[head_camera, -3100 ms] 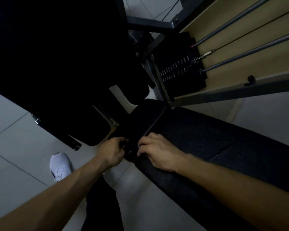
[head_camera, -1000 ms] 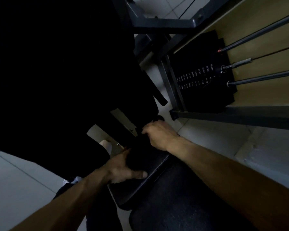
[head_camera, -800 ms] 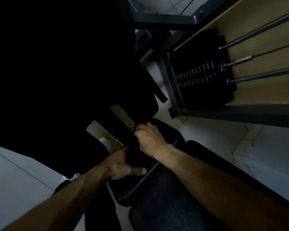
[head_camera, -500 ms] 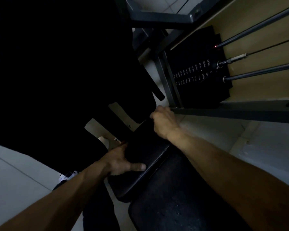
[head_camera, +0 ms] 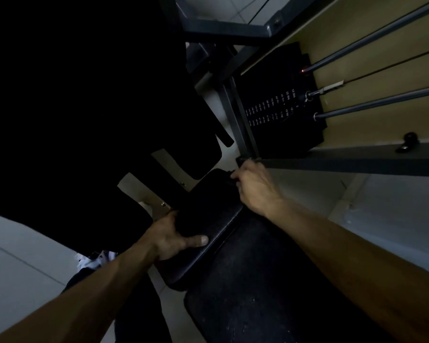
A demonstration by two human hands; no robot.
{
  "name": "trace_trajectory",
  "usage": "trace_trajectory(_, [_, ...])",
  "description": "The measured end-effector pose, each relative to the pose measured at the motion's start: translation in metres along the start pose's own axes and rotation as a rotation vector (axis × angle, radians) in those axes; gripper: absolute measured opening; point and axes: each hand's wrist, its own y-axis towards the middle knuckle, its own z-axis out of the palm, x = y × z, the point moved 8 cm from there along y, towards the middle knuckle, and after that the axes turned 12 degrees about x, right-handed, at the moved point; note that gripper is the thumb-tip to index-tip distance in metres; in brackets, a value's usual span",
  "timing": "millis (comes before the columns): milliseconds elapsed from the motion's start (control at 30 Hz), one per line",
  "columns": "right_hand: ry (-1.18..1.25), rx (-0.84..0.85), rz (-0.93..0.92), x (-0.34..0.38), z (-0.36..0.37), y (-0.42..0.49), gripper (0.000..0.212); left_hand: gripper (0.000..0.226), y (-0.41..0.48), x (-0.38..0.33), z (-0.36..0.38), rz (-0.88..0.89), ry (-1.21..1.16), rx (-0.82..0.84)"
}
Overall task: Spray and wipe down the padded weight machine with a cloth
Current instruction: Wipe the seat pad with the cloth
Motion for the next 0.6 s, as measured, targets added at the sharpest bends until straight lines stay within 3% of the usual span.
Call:
trace_trajectory(100, [-0.034,0.041,-0.165,0.059,0.021,-0.029,0.042,0.108,-0.003,-0.001,0.000,0.016,-0.016,-0.036])
trace_trajectory(233, [0.015,0.151,-0.385,0.094,0.038,-0.069,0.047,0.120,-0.006,0.001,0.003,0.011,0.030,-0.034])
trace_trajectory(333, [-0.044,0.032,-0.203,0.041,0.005,-0.050,0.037,0.124,-0.009,0.006,0.004,-0.013,0.000,0.004])
trace_trajectory(433, [0.063,0.029,0.017,-0.002,-0.015,-0.037,0.038,0.124,-0.015,0.012,0.005,-0.033,-0.021,0.042])
trace_trajectory(600, [0.103,0.060,-0.143,0.074,0.035,-0.064,0.037,0.115,-0.015,0.014,0.009,0.006,0.006,0.067])
